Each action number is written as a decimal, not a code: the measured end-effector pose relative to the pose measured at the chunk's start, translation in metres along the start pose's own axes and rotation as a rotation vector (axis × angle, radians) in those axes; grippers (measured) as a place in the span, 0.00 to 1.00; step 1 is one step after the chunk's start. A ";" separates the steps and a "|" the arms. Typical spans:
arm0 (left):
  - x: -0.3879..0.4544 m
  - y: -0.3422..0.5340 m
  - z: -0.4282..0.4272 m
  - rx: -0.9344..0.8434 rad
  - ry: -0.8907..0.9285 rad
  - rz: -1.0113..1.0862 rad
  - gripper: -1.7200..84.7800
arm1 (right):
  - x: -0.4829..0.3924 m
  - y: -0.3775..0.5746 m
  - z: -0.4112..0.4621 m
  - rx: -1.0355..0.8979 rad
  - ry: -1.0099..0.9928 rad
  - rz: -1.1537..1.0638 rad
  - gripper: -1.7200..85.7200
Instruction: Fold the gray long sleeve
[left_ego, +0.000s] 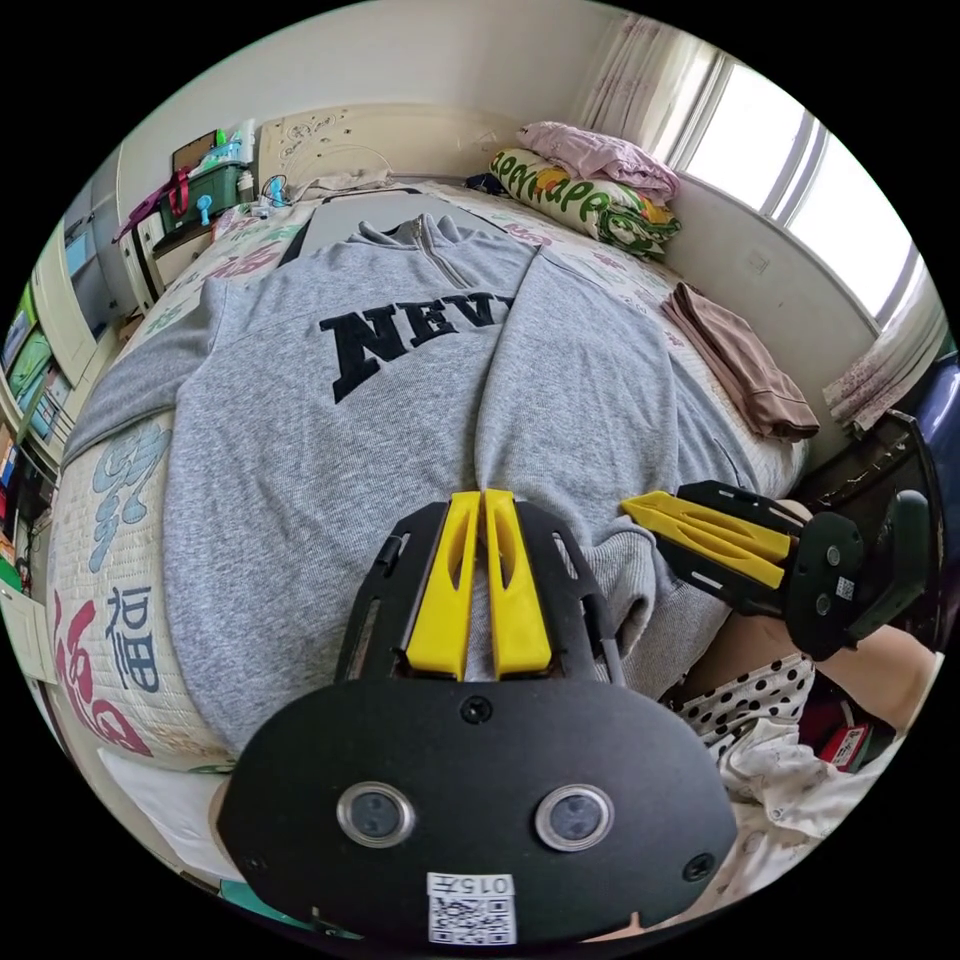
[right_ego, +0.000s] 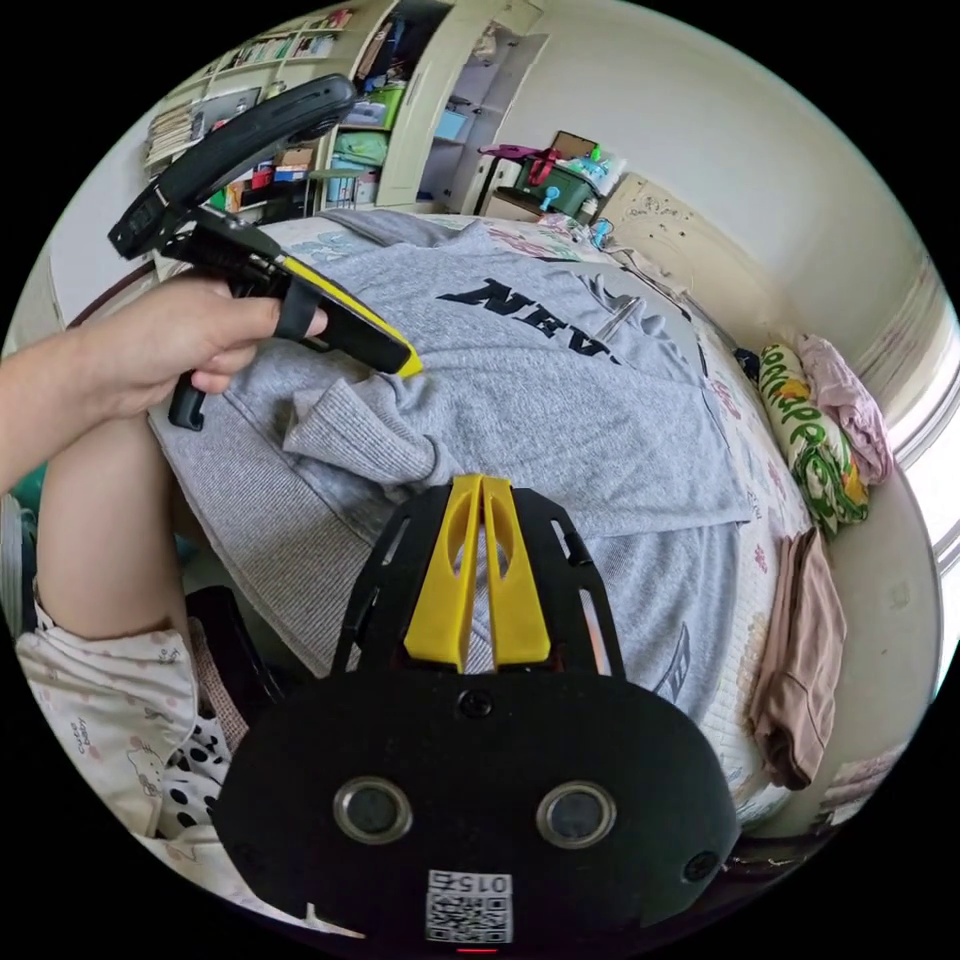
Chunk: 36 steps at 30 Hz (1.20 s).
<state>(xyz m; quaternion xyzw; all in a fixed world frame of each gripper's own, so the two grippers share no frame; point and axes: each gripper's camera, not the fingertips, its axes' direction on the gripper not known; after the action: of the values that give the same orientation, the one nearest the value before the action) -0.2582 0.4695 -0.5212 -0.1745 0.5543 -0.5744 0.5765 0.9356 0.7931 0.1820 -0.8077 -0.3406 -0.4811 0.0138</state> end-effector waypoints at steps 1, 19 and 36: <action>-0.003 0.004 -0.002 0.000 0.000 0.000 0.01 | 0.005 0.002 0.002 -0.004 -0.003 -0.008 0.01; -0.089 0.088 -0.038 -0.032 0.070 0.047 0.02 | 0.109 -0.007 -0.031 -0.031 -0.146 0.009 0.01; -0.552 0.289 -0.157 0.647 0.155 -0.980 0.20 | 0.205 -0.089 -0.120 -0.052 -0.375 0.250 0.01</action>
<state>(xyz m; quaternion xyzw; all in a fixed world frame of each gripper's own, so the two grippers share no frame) -0.1038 1.0908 -0.5721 -0.1829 0.2461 -0.9247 0.2256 0.8559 0.9292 0.3803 -0.9189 -0.2221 -0.3259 -0.0109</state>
